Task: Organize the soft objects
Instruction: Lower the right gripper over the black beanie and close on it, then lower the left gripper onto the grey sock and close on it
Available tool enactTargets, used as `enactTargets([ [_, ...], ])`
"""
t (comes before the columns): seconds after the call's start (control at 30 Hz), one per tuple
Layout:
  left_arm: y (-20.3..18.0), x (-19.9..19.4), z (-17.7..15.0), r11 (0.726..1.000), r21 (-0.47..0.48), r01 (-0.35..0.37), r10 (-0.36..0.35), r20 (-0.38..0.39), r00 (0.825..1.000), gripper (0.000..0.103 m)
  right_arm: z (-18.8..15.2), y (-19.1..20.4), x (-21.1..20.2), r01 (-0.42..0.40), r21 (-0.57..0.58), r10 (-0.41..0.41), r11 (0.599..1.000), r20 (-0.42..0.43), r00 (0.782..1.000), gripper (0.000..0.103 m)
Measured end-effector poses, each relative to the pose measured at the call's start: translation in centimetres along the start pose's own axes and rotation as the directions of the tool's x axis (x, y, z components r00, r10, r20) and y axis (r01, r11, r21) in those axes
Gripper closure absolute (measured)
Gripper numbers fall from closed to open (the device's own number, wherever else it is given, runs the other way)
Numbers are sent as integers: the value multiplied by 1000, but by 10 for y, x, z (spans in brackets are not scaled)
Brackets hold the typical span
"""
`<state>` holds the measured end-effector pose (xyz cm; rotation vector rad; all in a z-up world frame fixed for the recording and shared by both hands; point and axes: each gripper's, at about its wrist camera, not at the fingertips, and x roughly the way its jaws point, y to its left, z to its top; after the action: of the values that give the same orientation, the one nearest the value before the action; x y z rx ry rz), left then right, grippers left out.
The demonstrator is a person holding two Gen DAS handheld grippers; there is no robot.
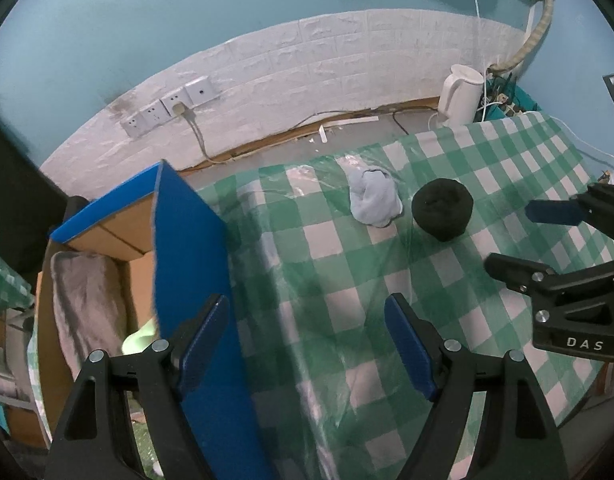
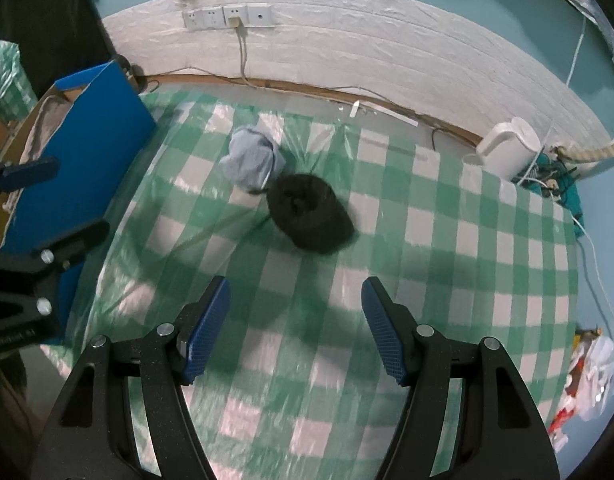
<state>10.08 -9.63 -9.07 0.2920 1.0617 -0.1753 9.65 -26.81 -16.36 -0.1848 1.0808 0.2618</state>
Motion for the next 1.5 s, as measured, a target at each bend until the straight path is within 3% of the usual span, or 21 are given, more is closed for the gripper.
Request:
enactTargets([
  [0.23,-11,22,16,1000,18,14,-13,-19,1000,22,16,-7,22,-10,-11,10,1000,-5,1000,36],
  [0.57,-12,45,27,999,42,-27,29,-34,999,22,35,-6,52,-5,-36,4,999,-30,1000,36],
  [1.0,-8,72,31,999,37,-5,9,-89,996,22,43,-3,90,54,-71,-59,996,-63,996,36],
  [1.13,-10,75,35,999,30,27,-24,-92,995,22,41,-14,88,11,-23,-12,1000,-58,998,58],
  [1.2,-11,76,36,999,31,41,-38,-92,995,22,38,-21,84,-1,1,1,1000,-63,998,64],
  [1.37,-15,82,41,998,27,57,-54,-109,993,22,35,-40,76,11,51,-7,999,-71,997,66],
  [1.5,-21,80,47,996,67,50,-45,-76,996,22,34,-50,68,46,51,-42,998,-63,997,66],
])
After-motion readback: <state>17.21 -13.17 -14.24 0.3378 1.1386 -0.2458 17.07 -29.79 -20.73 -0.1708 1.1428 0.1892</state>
